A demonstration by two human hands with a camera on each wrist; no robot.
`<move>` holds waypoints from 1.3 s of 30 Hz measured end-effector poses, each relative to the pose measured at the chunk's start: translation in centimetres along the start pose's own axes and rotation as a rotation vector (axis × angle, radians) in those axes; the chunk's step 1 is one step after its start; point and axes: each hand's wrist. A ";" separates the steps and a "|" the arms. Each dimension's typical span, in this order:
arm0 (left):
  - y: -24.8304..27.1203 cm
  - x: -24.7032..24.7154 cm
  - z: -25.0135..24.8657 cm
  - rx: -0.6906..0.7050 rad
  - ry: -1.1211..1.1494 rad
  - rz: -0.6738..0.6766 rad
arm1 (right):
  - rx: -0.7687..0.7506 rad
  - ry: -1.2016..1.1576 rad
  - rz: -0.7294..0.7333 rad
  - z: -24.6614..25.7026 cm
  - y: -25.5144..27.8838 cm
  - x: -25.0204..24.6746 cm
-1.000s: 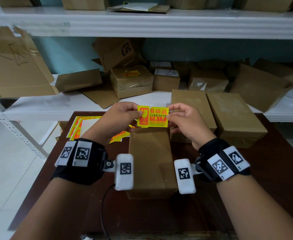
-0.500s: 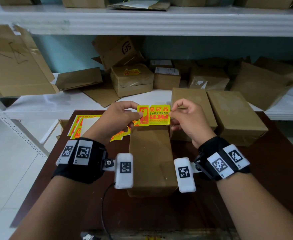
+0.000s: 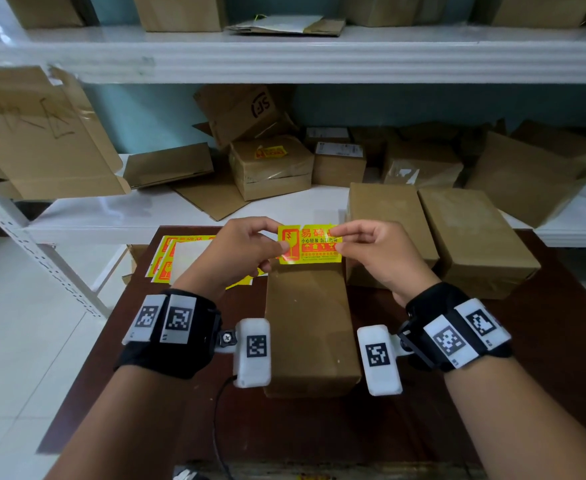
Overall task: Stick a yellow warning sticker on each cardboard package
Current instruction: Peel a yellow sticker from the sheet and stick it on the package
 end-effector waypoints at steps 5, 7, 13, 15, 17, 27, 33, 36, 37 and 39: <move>-0.4 -0.5 0.6 -0.004 -0.012 0.002 | 0.024 -0.021 0.014 -0.1 -0.3 0.1; -0.5 -0.7 0.7 -0.013 0.002 0.012 | 0.033 -0.014 0.023 -0.1 -0.5 0.1; 0.0 -1.1 0.7 -0.049 -0.002 0.073 | 0.059 0.021 0.053 -0.3 -0.3 0.0; -0.1 -1.1 0.8 -0.074 -0.015 0.059 | 0.063 0.029 0.077 -0.4 -0.2 0.1; -0.2 -1.1 0.9 -0.098 -0.027 0.047 | 0.065 0.021 0.102 -0.4 -0.2 0.2; -0.4 -1.2 1.3 -0.153 -0.094 0.059 | 0.071 0.068 0.180 -0.4 0.0 0.2; -0.6 -1.1 1.9 -0.217 -0.140 0.086 | 0.063 0.146 0.238 -0.6 0.2 0.1; -0.6 -1.1 2.1 -0.235 -0.157 0.104 | 0.056 0.176 0.265 -0.7 0.2 0.1; -0.5 -1.1 2.1 -0.243 -0.163 0.113 | 0.051 0.190 0.276 -0.7 0.2 0.0; -0.5 -1.1 2.1 -0.252 -0.165 0.127 | 0.043 0.205 0.287 -0.9 0.2 0.1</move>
Point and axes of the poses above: each hand's wrist, its own y-axis away from the middle knuckle, its own x-axis out of the palm, z = x × y, and after that the axes turned 10 degrees about y, right-handed
